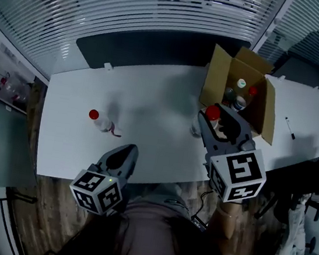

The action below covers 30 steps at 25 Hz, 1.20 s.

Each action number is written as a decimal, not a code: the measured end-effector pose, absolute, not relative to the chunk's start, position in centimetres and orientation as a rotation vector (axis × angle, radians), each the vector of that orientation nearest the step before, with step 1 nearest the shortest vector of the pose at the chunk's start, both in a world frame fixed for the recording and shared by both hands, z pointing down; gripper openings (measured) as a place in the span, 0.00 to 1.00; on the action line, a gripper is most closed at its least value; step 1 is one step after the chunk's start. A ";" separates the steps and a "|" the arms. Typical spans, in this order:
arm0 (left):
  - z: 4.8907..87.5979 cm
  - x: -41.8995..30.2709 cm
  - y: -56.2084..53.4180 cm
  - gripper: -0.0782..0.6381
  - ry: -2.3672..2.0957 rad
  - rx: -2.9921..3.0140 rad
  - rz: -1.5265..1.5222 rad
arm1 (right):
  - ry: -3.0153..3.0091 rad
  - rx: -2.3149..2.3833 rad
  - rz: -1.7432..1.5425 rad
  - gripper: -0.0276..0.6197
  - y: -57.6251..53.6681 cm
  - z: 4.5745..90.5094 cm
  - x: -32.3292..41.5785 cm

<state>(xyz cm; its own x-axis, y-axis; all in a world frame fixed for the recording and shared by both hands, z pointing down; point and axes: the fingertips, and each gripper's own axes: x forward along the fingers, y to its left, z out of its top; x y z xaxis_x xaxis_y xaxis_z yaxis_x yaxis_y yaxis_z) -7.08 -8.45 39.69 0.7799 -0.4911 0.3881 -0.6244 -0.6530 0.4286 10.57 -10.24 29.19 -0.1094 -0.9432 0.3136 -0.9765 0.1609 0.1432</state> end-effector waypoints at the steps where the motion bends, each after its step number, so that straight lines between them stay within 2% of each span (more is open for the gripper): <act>1: 39.7 -7.6 -8.5 0.12 -0.849 2.409 0.315 | -2.131 1.815 0.143 0.29 -10.7 29.4 9.9; 18: 40.0 -15.3 -8.7 0.12 -1.132 2.263 0.227 | -2.319 1.480 0.159 0.29 -15.7 32.3 0.6; 30: 40.0 -18.4 -8.3 0.12 -1.207 2.223 0.200 | -2.361 1.410 0.163 0.29 -17.0 33.5 -3.2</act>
